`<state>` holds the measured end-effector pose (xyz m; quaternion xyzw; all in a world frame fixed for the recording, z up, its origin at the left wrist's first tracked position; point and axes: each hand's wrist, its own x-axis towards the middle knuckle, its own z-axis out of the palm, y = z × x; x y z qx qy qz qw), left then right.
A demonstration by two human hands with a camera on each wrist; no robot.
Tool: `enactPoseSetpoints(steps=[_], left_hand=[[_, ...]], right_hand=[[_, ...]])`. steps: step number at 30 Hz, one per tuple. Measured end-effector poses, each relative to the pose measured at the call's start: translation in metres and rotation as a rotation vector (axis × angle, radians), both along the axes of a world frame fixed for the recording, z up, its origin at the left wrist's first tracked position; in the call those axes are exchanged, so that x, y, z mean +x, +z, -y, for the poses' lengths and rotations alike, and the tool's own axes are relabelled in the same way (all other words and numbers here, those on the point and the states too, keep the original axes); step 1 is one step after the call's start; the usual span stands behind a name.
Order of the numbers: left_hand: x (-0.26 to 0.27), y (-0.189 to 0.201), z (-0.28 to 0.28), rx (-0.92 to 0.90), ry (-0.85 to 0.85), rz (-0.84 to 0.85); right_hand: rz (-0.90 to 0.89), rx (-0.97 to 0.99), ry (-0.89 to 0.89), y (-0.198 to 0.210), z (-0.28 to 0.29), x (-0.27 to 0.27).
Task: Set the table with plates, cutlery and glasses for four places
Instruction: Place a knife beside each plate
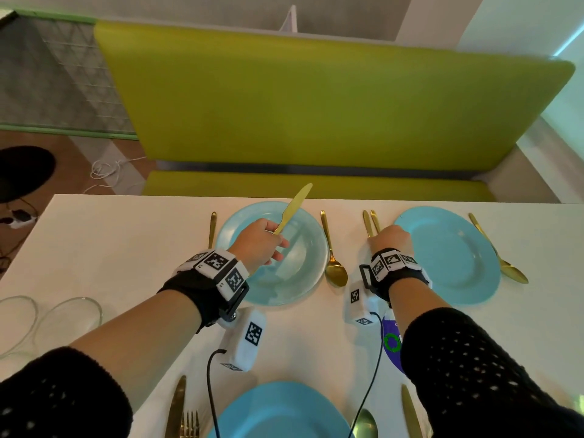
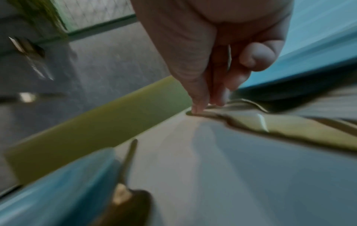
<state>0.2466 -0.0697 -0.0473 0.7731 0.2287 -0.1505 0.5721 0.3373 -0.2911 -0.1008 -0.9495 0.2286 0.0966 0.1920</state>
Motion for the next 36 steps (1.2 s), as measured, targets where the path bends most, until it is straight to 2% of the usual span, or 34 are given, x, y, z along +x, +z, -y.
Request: enactPoseSetpoints(steps=[3, 6, 8, 12, 17, 21, 24, 28, 31, 36], left_hand=[[-0.006, -0.001, -0.001, 0.011, 0.022, 0.007], [-0.013, 0.003, 0.000, 0.006, 0.000, -0.018], [-0.020, 0.009, 0.002, 0.007, -0.043, -0.036], [-0.039, 0.024, 0.002, 0.014, -0.150, -0.067], [-0.063, 0.042, -0.014, 0.059, -0.290, -0.059], [-0.082, 0.052, -0.040, 0.068, -0.395, -0.061], [-0.093, 0.056, -0.064, 0.056, -0.446, -0.076], [-0.101, 0.055, -0.102, 0.170, -0.464, 0.010], [-0.102, 0.059, -0.137, 0.286, -0.353, 0.110], [-0.094, 0.065, -0.192, 0.268, -0.225, 0.152]], right_hand=[[0.033, 0.027, 0.103, 0.024, -0.010, -0.008], [0.187, 0.159, 0.346, 0.054, -0.035, -0.036], [0.268, 0.175, 0.555, 0.070, -0.055, -0.066], [0.274, 0.048, 0.880, 0.081, -0.079, -0.112], [0.270, -0.113, 1.024, 0.090, -0.096, -0.149], [0.408, -0.107, 1.002, 0.097, -0.121, -0.181], [0.443, -0.094, 0.968, 0.096, -0.142, -0.200], [0.283, -0.092, 0.815, 0.102, -0.176, -0.211], [0.215, -0.065, 0.645, 0.099, -0.199, -0.209], [0.087, 0.059, 0.404, 0.085, -0.236, -0.191]])
